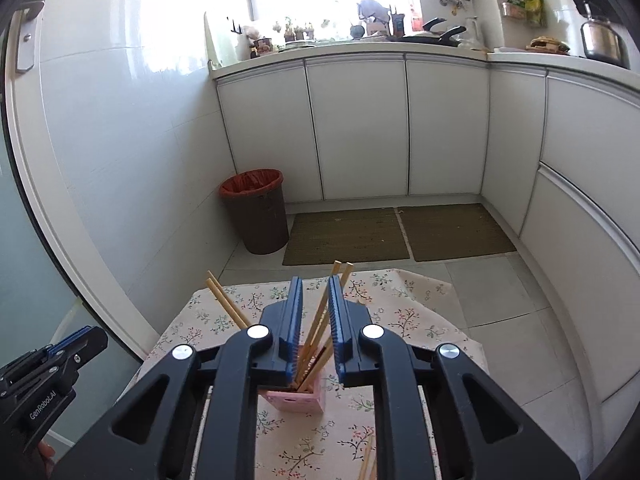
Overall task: Organize utensils
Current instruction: 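Lower the chopsticks into the pink basket and open both tools, then move both tools down to the last two wooden chopsticks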
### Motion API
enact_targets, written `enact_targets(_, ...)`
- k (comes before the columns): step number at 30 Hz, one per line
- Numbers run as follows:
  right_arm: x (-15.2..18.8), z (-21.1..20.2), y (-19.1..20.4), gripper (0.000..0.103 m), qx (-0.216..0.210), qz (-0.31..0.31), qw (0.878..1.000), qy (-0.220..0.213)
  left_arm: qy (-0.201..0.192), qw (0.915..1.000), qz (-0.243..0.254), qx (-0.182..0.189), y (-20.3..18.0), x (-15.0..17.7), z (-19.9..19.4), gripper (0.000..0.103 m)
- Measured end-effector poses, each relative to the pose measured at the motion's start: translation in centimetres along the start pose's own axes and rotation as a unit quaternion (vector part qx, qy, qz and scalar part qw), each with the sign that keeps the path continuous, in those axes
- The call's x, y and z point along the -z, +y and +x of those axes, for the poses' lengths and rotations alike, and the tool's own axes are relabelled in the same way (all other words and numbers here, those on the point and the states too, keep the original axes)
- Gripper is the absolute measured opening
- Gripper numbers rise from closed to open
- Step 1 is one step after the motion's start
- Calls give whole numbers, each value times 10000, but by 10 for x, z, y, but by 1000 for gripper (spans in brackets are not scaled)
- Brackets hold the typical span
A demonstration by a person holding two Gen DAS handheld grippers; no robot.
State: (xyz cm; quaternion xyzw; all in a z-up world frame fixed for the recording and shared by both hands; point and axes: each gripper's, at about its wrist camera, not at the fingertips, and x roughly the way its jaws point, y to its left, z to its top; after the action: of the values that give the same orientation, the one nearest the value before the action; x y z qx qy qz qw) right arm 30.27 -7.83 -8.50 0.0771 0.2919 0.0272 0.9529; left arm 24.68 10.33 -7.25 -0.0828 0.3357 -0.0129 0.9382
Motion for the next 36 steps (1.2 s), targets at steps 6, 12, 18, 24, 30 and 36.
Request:
enact_targets(6,14,-24,-14,46,317,-49,9994,-90,-247,9996,137,75,-16,5,-23,46)
enact_targets(12,27,-38,-32,56,498,88,9987,63,-371,9987,307,186,-31,11,-41,69)
enact_targets(18,39,-59,-43,73,502,284,9983,5,-302,9981,487,214,-45,21,-45,80)
enact_targets(24,55,-74,-59,91,505,624,9968,12,-216,9975,649,198,-54,36,-43,91)
enact_targets(30,81,-79,-90,97,675,1001,9927,42,-30,9972,728,181,-60,52,-38,96)
enact_targets(36,103,-72,-114,96,784,1182,9893,341,192,9959,865,174,-69,61,-28,96)
